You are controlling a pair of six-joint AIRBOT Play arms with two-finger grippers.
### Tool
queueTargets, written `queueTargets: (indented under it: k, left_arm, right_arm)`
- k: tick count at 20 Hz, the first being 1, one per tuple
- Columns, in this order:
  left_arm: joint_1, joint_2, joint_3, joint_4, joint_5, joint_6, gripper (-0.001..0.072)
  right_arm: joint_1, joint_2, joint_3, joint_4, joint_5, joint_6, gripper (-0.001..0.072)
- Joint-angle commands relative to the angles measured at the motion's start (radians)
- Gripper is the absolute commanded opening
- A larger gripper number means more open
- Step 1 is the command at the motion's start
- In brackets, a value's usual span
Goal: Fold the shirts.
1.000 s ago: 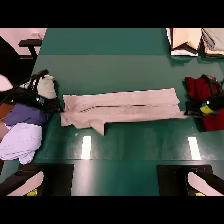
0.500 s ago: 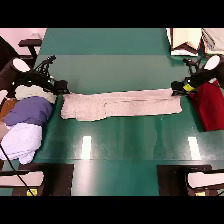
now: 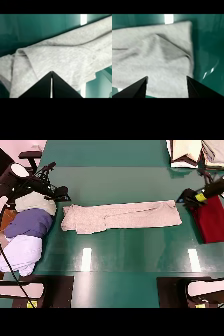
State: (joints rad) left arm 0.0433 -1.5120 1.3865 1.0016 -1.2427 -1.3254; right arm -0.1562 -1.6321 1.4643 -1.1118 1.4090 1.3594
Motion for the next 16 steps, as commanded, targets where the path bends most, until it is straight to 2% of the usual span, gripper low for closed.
queueTargets:
  k: [1,4,7,8,10,11,12,16]
  left_arm:
    - [-0.051,-0.002,0.01,-0.037,0.008,0.005,0.0034]
    - [-0.154,-0.003,0.01,-0.037,0.093,-0.063,0.0033]
    - [-0.253,-0.024,0.01,-0.037,0.165,-0.101,0.0024]
    - [-0.286,-0.035,0.01,-0.038,0.199,-0.122,0.0024]
    - [-0.349,-0.069,0.011,-0.055,0.28,-0.169,0.0024]
    - [-0.375,-0.088,0.012,-0.082,0.316,-0.167,0.0024]
    - [-0.401,-0.111,0.015,-0.112,0.345,-0.167,0.0024]
    - [-0.484,-0.233,0.096,-0.121,0.354,-0.167,0.0024]
  right_arm:
    - [-0.143,-0.005,-0.119,0.101,0.005,-0.067,0.0565]
    - [-0.182,-0.067,-0.175,0.183,0.003,-0.125,0.0555]
    - [-0.132,-0.119,-0.172,0.239,-0.009,-0.142,0.055]
    - [-0.107,-0.134,-0.16,0.256,-0.015,-0.142,0.0496]
    - [-0.047,-0.166,-0.112,0.256,-0.016,-0.145,0.0281]
    - [-0.018,-0.177,-0.081,0.254,-0.007,-0.149,0.0125]
    - [0.003,-0.177,-0.054,0.255,0.002,-0.149,0.0011]
    - [0.06,-0.081,0.06,0.256,0.066,-0.128,0.0012]
